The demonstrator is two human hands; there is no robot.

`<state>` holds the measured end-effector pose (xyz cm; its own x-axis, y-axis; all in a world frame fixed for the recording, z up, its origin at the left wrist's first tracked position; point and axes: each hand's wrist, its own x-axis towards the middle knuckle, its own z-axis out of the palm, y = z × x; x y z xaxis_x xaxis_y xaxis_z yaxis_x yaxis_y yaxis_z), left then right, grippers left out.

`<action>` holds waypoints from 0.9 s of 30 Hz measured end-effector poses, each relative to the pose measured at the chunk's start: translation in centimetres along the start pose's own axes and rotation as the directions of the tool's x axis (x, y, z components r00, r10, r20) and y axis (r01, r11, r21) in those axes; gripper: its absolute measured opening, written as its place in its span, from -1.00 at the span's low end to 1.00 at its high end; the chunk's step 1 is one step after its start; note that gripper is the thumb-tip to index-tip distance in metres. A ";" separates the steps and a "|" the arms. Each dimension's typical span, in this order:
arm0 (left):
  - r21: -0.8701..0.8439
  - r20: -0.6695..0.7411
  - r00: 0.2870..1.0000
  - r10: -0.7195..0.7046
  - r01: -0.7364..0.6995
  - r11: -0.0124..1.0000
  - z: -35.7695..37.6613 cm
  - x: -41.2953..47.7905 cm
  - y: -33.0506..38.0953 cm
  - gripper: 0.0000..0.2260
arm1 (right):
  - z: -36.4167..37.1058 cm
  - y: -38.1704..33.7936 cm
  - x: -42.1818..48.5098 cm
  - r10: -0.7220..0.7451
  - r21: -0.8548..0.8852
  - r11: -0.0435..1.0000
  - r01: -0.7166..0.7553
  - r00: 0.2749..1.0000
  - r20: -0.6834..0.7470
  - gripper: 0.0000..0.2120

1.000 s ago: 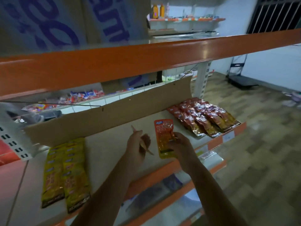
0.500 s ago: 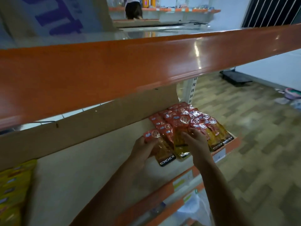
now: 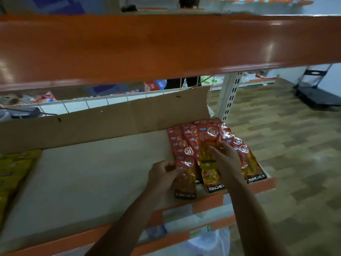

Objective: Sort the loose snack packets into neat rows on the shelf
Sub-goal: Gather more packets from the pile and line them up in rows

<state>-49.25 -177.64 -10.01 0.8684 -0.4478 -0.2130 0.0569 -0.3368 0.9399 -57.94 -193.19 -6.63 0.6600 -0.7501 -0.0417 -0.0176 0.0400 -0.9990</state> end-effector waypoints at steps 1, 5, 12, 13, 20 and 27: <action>0.016 -0.028 1.000 -0.003 0.003 1.000 0.3 -0.2 0.0 -0.84 | -0.2 0.1 0.2 0.010 0.008 1.000 -0.010 1.000 0.022 -0.82; 0.063 -0.083 0.996 0.024 -0.019 0.998 1.4 -0.5 -0.3 -0.80 | -0.6 0.3 0.8 0.026 0.032 0.999 -0.028 0.996 0.080 -0.76; 0.301 -0.122 0.987 0.105 -0.064 0.951 1.7 -1.0 -0.2 -0.80 | -0.4 0.2 0.8 0.013 -0.010 1.000 -0.012 0.993 0.119 -0.89; 0.310 -0.114 0.989 0.100 -0.060 0.949 1.7 -1.0 -0.2 -0.80 | -0.4 0.2 0.7 0.010 -0.012 1.000 -0.008 0.992 0.129 -0.89; 0.414 -0.155 0.980 0.125 -0.051 0.909 0.7 -0.8 0.7 -0.70 | 0.6 0.9 0.6 0.033 -0.053 0.998 -0.023 0.980 0.197 -0.85; 0.131 -0.136 0.983 0.127 -0.109 0.985 -0.7 0.7 2.8 -0.78 | 4.1 1.1 0.3 0.003 -0.060 0.998 0.016 0.954 0.301 -0.86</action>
<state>-48.13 -178.34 -7.35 0.9276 -0.3698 -0.0538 -0.1030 -0.3913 0.9145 -54.68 -190.70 -7.69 0.8556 -0.5162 -0.0387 -0.0523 -0.0119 -0.9986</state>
